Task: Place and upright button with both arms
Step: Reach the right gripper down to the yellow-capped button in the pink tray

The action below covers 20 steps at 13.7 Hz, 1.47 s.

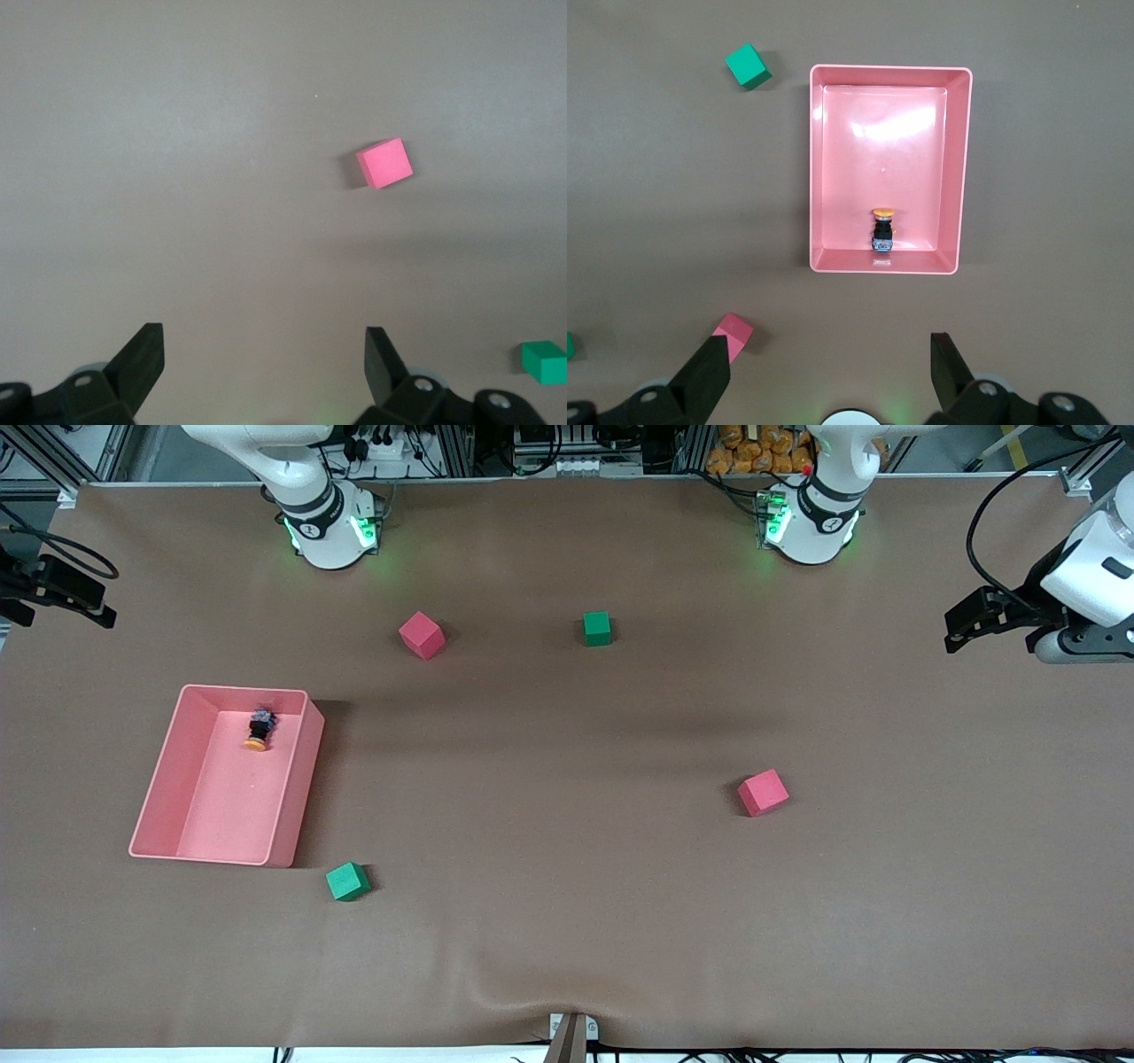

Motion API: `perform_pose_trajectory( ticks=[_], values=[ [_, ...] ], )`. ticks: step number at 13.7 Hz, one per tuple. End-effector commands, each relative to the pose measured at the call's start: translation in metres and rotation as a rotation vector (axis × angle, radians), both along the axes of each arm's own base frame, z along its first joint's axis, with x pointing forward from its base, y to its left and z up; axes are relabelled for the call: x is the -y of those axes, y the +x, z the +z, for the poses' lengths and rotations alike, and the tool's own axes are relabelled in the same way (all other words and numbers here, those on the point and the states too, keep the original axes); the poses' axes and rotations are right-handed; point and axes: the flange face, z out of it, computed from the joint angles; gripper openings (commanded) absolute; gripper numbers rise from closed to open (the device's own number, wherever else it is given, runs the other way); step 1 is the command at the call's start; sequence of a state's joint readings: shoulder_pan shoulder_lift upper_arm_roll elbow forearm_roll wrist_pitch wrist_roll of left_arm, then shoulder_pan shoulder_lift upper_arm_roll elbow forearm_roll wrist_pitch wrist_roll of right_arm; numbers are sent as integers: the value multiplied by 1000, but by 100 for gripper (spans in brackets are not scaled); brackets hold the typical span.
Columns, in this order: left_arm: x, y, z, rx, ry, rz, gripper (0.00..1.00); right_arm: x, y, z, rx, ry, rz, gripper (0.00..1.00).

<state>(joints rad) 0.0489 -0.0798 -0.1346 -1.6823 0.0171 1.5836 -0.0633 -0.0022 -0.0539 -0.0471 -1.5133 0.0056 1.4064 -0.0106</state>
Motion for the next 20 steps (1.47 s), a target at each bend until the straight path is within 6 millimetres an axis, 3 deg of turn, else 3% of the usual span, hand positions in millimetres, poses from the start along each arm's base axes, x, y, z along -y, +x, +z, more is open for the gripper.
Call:
perform_pose_trajectory(
  ticks=[1,4,6,12,15,20],
  values=[
    [1,1,1,-29,3,-24,100,-1,-4,0,1,-4,12,100],
    [2,1,2,-30,3,-23,100,-1,-4,-4,-5,-4,12,100],
    [2,4,-2,-38,2,-26,100,-1,-1,-23,-28,-2,12,100],
    [4,9,-4,-38,1,-28,100,6,6,-139,-82,-1,-9,100],
    [5,12,-1,-30,-1,-26,100,10,-2,-222,-58,-2,-19,100],
    [3,19,-6,-39,-1,-29,100,33,-18,-330,-38,-7,-67,100]
  ],
)
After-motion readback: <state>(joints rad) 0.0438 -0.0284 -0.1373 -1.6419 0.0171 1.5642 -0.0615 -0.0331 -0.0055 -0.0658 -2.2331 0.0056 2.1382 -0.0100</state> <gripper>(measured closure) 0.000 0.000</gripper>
